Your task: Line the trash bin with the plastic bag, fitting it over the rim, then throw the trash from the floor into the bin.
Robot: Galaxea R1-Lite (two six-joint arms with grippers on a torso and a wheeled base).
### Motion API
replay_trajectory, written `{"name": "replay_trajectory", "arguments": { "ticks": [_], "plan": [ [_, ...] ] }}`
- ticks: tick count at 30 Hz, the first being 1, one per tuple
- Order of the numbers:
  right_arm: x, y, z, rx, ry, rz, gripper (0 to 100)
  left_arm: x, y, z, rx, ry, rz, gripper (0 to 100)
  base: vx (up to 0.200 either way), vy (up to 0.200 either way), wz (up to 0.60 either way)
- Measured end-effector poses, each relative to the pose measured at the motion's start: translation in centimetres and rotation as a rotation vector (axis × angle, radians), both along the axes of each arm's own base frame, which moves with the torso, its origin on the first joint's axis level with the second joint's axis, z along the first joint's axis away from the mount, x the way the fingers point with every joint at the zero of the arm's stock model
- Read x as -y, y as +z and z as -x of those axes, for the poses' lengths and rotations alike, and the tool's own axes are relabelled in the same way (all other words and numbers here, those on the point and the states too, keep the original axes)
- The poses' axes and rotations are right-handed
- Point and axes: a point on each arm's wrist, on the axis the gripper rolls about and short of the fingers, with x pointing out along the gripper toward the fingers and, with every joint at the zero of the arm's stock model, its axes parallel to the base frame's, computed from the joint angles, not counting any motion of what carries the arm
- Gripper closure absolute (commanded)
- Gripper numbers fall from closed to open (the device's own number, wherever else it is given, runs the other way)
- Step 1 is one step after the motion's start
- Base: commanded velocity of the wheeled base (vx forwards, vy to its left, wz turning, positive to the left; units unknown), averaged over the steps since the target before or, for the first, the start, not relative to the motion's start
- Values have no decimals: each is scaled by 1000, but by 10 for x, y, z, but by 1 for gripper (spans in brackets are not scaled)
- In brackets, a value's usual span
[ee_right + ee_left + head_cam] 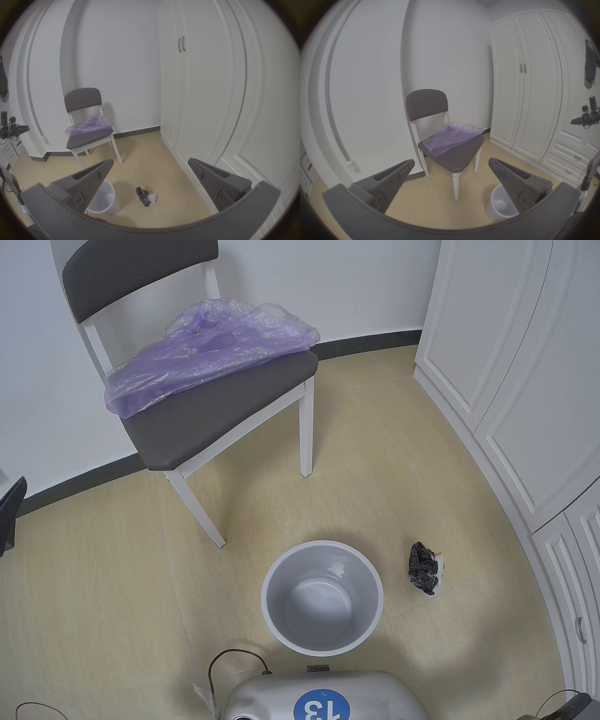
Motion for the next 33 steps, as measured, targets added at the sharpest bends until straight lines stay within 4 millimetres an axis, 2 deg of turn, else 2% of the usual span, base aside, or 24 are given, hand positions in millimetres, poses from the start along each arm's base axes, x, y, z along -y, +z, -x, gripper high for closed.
{"name": "replay_trajectory", "arguments": {
  "ticks": [8,15,25,33],
  "plan": [
    [0,22,-30,-12,-29,24,0,1,15,-57,-85,40,-44,0,0,0,0],
    [-3,34,-61,38,-89,-110,0,7,30,-111,-131,99,-47,0,0,0,0],
    [-16,9,-80,-32,-32,-262,0,20,36,-189,-182,182,-61,0,0,0,0],
    [-20,-5,-82,-51,-4,-271,0,17,24,-238,-231,282,-148,0,0,0,0]
  ]
}}
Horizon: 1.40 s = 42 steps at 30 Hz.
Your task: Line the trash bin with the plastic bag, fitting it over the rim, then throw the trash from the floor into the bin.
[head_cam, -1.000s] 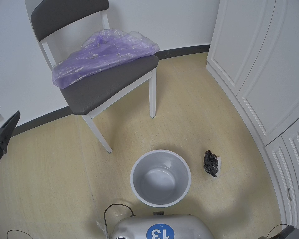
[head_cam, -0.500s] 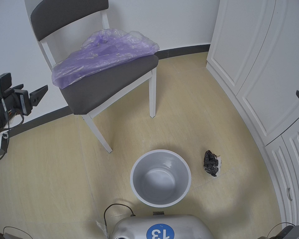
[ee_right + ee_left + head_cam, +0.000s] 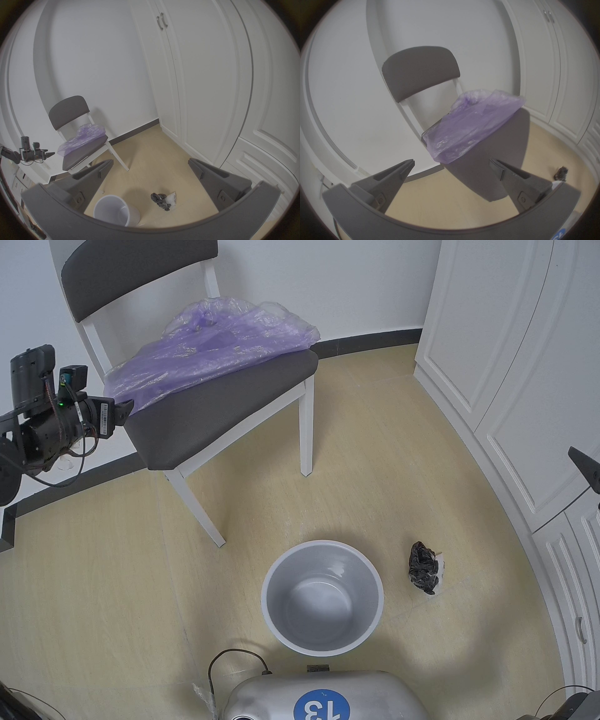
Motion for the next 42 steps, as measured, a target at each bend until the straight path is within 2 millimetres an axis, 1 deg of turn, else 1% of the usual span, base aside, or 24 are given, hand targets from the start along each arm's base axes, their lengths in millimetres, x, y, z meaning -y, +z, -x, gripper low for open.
{"name": "replay_trajectory", "arguments": {
  "ticks": [7,15,21,23,26,32,34,39,40,42],
  "plan": [
    [-2,-3,0,-6,16,1,0,-8,-5,-31,-15,89,-76,0,0,0,0],
    [-2,-2,1,-2,20,-1,0,-9,-10,-61,-10,114,-85,0,0,0,0],
    [-2,-2,1,0,22,-2,0,-10,-9,-85,43,196,-98,0,0,0,0],
    [-2,-2,1,0,21,-3,0,-10,-12,-90,44,201,-117,0,0,0,0],
    [-2,-2,0,0,20,-3,0,-17,-15,-97,55,220,-129,0,0,0,0],
    [-2,-2,0,-3,20,-3,0,-24,-20,-106,59,232,-130,0,0,0,0],
    [-2,-3,0,-5,20,-3,0,-27,-20,-109,64,237,-126,0,0,0,0],
    [-2,-3,0,-4,20,-6,0,-28,-18,-114,81,238,-118,0,0,0,0],
    [-2,-3,0,-4,20,-7,0,-28,-18,-115,82,238,-117,100,0,0,0],
    [-2,-3,-1,-6,20,-7,0,-28,-18,-116,83,238,-116,100,0,0,0]
  ]
}}
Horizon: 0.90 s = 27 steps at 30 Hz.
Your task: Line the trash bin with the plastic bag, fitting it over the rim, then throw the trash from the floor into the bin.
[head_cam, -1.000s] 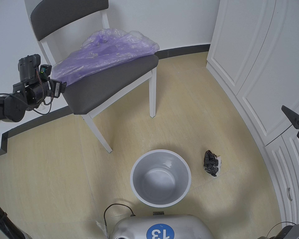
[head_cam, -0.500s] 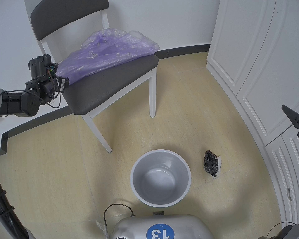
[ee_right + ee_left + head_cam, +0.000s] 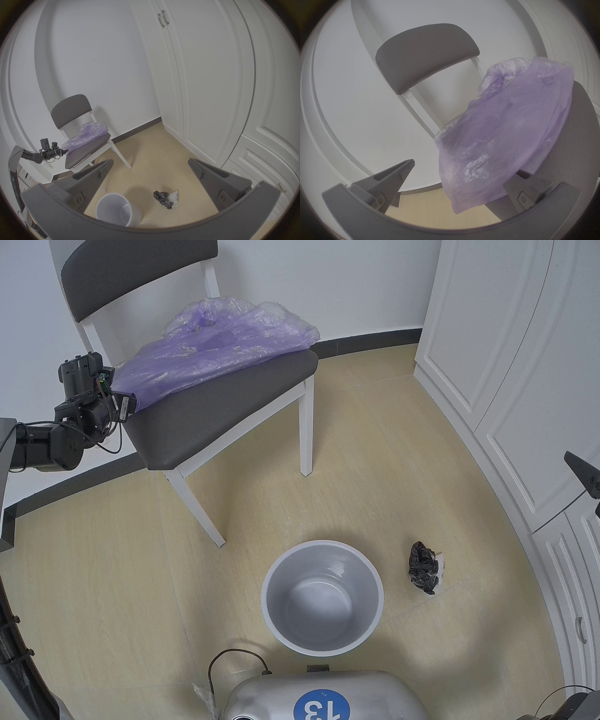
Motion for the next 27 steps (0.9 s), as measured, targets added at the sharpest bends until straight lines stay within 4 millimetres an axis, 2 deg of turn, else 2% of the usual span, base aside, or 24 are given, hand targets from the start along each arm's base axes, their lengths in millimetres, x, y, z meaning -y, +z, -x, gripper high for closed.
{"name": "replay_trajectory", "arguments": {
  "ticks": [13,18,27],
  "plan": [
    [-1,-5,0,-17,9,6,0,9,7,5,63,-23,68,100,0,0,0],
    [-4,-8,2,-23,30,11,0,14,18,19,83,-43,80,100,0,0,0],
    [-4,-21,11,-49,11,25,0,37,49,51,138,-179,86,100,0,0,0]
  ]
}}
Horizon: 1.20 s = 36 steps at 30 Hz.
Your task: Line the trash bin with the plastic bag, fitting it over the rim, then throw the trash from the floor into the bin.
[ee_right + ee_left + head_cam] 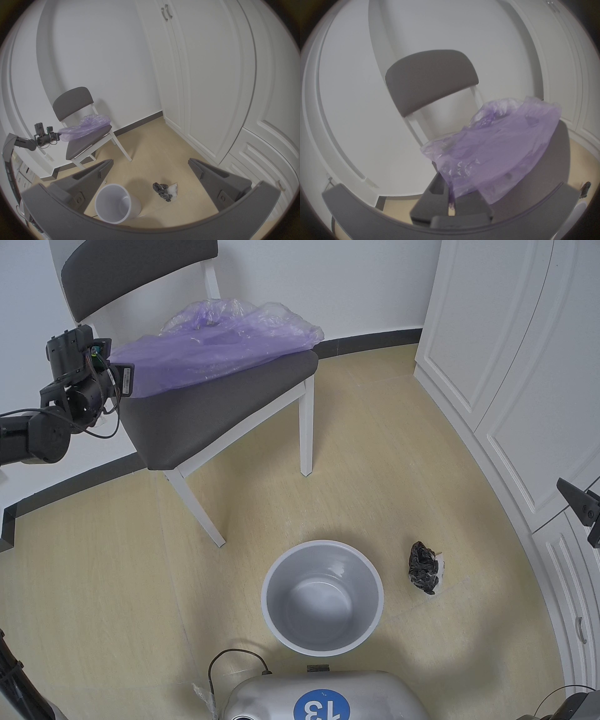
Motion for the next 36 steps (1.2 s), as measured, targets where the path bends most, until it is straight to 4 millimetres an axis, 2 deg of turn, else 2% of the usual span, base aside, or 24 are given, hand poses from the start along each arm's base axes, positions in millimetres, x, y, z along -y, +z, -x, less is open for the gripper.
{"name": "replay_trajectory", "arguments": {
  "ticks": [14,22,29,36],
  "plan": [
    [2,13,8,62,10,27,0,42,43,62,8,-178,25,100,0,0,0],
    [0,15,7,67,90,34,0,66,66,100,39,-337,75,100,0,0,0],
    [-5,15,5,65,157,66,0,76,76,129,27,-414,71,100,0,0,0],
    [-12,9,-7,36,194,69,0,88,85,155,34,-473,45,100,0,0,0]
  ]
}}
